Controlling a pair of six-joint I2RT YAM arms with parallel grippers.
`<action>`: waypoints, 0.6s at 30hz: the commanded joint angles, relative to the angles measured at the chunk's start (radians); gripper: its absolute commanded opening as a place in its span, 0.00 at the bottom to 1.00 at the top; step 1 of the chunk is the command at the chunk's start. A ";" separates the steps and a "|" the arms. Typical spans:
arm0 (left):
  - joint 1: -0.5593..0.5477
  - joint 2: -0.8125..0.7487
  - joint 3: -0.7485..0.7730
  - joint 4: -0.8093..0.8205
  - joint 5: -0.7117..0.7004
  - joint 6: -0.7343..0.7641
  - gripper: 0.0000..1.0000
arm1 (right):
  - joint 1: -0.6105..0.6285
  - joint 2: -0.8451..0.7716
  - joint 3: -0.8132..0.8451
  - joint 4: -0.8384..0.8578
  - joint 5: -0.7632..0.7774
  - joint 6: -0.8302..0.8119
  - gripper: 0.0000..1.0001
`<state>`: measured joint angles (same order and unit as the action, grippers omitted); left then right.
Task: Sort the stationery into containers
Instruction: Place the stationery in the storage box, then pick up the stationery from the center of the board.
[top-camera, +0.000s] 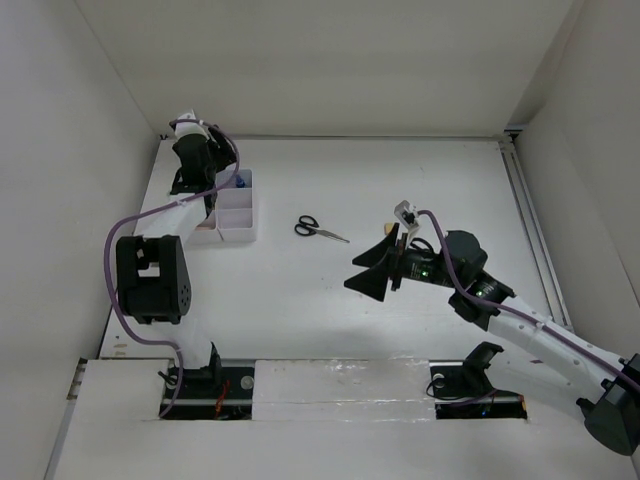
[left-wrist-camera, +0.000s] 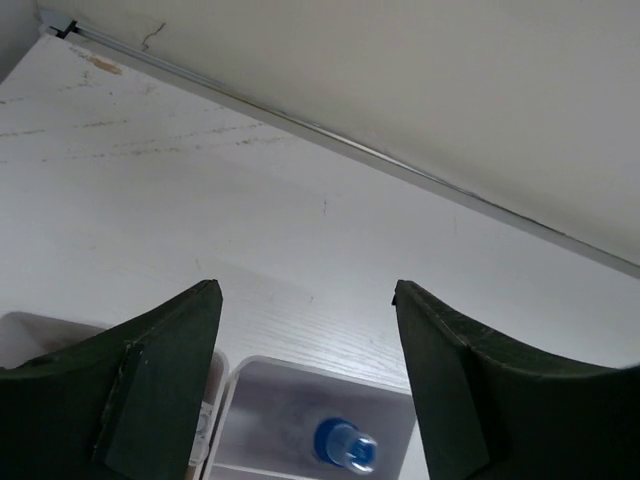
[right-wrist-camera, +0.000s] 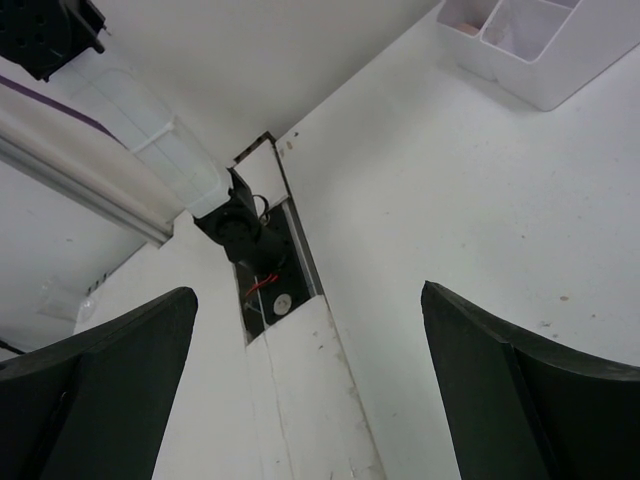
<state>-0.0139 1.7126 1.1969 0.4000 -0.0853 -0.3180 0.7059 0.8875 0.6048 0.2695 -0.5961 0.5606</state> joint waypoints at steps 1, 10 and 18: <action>0.000 -0.093 -0.011 0.045 -0.016 -0.004 0.66 | -0.008 -0.016 0.003 0.010 0.053 -0.021 1.00; 0.000 -0.254 0.082 -0.062 -0.014 -0.062 1.00 | -0.040 0.146 0.119 -0.170 0.225 -0.085 1.00; 0.000 -0.393 0.190 -0.253 0.082 -0.136 1.00 | -0.187 0.404 0.292 -0.404 0.633 -0.042 1.00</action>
<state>-0.0135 1.3888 1.3460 0.2115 -0.0616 -0.4107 0.5583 1.2388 0.8165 -0.0135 -0.2070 0.5056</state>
